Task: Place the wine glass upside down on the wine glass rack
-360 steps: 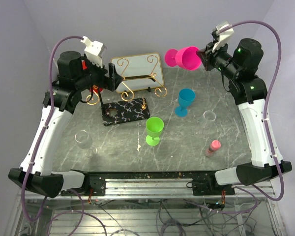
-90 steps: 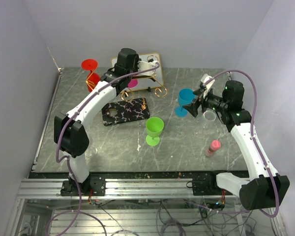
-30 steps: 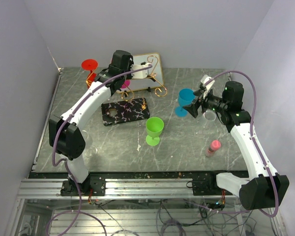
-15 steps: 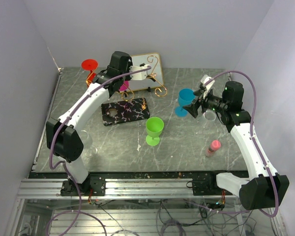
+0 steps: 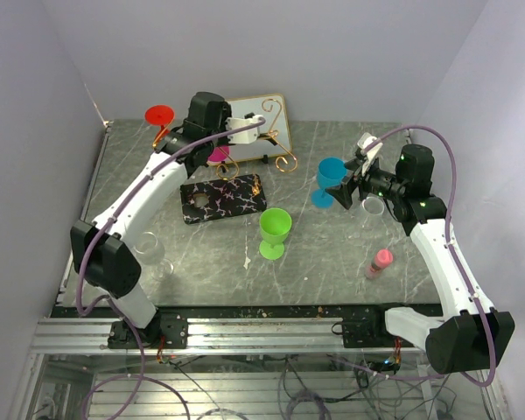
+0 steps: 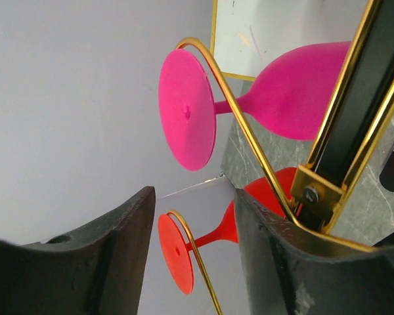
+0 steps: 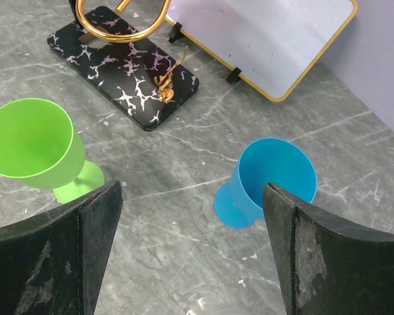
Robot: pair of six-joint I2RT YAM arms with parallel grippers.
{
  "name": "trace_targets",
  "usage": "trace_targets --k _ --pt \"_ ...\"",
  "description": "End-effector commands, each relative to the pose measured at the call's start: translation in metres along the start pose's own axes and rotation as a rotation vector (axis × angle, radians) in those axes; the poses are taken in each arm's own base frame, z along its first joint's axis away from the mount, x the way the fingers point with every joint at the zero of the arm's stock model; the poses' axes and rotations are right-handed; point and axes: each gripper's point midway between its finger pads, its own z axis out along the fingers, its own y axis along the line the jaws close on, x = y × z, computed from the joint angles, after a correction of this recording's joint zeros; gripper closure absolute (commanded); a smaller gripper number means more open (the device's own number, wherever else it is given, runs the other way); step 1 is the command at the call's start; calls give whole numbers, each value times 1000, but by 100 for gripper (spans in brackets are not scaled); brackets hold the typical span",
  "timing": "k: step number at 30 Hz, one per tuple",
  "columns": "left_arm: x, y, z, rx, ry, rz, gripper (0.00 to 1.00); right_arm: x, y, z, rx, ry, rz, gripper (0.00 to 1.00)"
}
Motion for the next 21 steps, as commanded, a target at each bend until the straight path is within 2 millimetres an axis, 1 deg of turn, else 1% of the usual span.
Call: trace_targets --k 1,10,14,18,19,21 --pt "1 6 -18 -17 -22 -12 36 4 -5 2 14 1 -11 13" --pt "5 22 -46 -81 -50 -74 31 6 -11 1 45 12 -1 12" --pt "9 30 -66 -124 -79 -180 28 6 -16 -1 74 19 8 12" --pt "15 23 -89 -132 -130 -302 25 0 -25 -2 110 25 34 12" --pt "15 21 -95 -134 -145 -332 24 -2 -28 -3 126 27 43 12" --pt "18 19 -112 -143 -183 -408 17 -4 -37 -4 166 38 63 12"
